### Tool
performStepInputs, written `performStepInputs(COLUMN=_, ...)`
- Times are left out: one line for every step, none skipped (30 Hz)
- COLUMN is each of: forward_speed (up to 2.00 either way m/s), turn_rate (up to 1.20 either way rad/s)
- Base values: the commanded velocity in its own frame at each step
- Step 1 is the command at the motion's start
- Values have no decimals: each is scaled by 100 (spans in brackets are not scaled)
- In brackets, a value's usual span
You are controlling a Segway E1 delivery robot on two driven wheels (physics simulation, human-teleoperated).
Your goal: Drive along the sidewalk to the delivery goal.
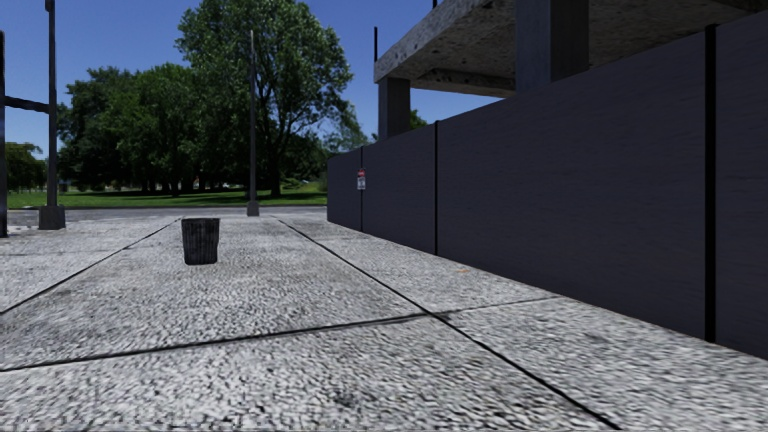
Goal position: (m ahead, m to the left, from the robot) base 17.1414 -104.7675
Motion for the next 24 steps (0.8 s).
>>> performStepInputs(forward_speed=0, turn_rate=92)
performStepInputs(forward_speed=0, turn_rate=76)
performStepInputs(forward_speed=0, turn_rate=0)
performStepInputs(forward_speed=0, turn_rate=0)
performStepInputs(forward_speed=0, turn_rate=0)
performStepInputs(forward_speed=0, turn_rate=0)
performStepInputs(forward_speed=0, turn_rate=0)
performStepInputs(forward_speed=0, turn_rate=0)
performStepInputs(forward_speed=0, turn_rate=0)
performStepInputs(forward_speed=0, turn_rate=0)
performStepInputs(forward_speed=49, turn_rate=0)
performStepInputs(forward_speed=175, turn_rate=0)
performStepInputs(forward_speed=175, turn_rate=0)
performStepInputs(forward_speed=200, turn_rate=0)
performStepInputs(forward_speed=200, turn_rate=0)
performStepInputs(forward_speed=200, turn_rate=0)
performStepInputs(forward_speed=200, turn_rate=0)
performStepInputs(forward_speed=200, turn_rate=0)
performStepInputs(forward_speed=200, turn_rate=0)
performStepInputs(forward_speed=200, turn_rate=0)
performStepInputs(forward_speed=200, turn_rate=0)
performStepInputs(forward_speed=200, turn_rate=-43)
performStepInputs(forward_speed=200, turn_rate=-71)
performStepInputs(forward_speed=200, turn_rate=-95)
